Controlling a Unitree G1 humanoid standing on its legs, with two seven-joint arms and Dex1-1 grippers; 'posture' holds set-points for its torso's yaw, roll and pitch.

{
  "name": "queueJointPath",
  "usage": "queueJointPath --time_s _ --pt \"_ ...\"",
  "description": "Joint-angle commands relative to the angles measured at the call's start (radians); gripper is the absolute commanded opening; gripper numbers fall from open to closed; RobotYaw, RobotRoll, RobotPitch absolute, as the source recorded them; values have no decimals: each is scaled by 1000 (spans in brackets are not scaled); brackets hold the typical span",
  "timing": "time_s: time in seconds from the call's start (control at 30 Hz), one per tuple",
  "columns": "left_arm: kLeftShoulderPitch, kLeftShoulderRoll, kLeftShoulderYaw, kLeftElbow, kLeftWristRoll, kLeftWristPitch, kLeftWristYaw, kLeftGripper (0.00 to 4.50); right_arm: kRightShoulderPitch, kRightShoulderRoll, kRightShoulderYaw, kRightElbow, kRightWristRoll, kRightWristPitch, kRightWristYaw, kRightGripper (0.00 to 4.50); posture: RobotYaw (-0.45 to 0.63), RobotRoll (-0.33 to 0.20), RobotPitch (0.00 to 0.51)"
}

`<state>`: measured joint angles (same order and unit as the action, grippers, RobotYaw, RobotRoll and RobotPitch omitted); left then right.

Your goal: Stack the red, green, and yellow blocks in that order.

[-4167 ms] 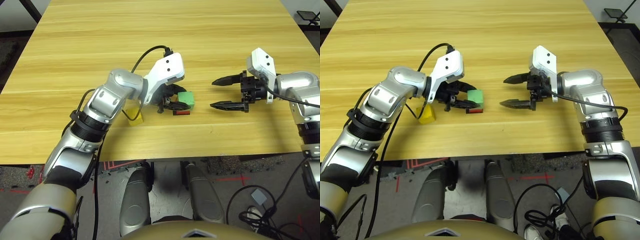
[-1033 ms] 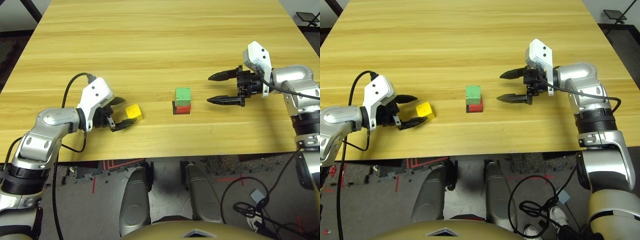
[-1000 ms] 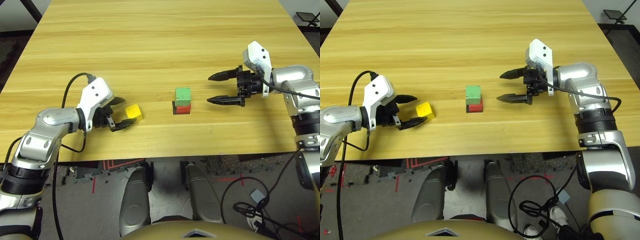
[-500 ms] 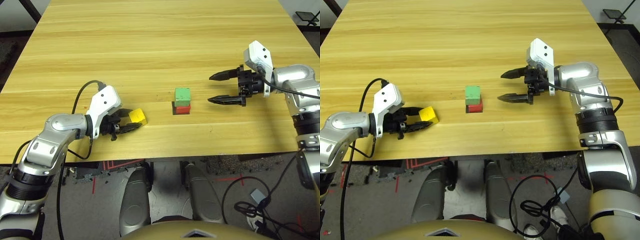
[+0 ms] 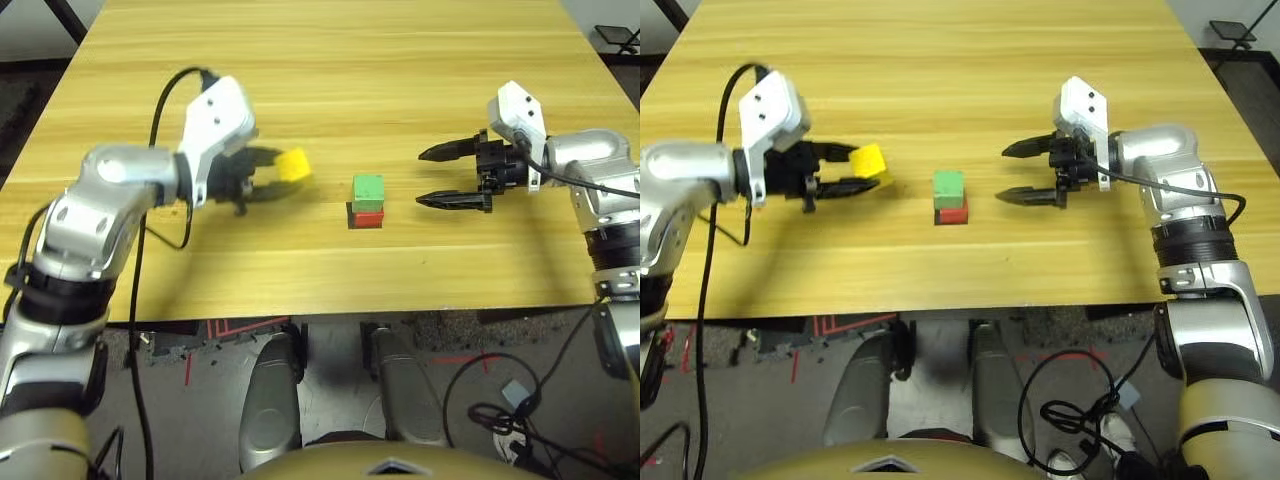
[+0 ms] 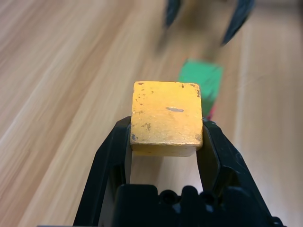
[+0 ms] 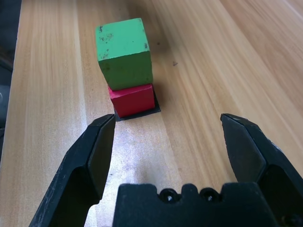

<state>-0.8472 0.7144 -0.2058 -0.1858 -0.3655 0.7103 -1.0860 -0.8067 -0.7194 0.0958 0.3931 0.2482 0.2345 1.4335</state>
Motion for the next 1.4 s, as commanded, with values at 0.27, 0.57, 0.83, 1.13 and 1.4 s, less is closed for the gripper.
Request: queueJointPath --time_s 0.27,0.57,0.83,1.13,1.4 --pt "-193 -112 -145 191 34 -43 -168 2043 106 -23 -25 -115 24 55 -33 4500 74 44 234" --pt "-194 -153 -166 265 89 -105 -188 2043 146 -43 -46 -173 40 91 -58 4500 50 43 240" --pt "-189 -181 -169 281 117 -117 -193 2043 137 -43 -38 -171 43 96 -63 4500 56 42 246" --pt "-169 -192 -167 280 125 -112 -192 2043 134 -41 -38 -175 47 102 -65 4500 51 41 257" --pt "-173 -212 -156 295 130 -89 -166 3751 144 -45 -43 -180 49 103 -70 4500 48 43 261"
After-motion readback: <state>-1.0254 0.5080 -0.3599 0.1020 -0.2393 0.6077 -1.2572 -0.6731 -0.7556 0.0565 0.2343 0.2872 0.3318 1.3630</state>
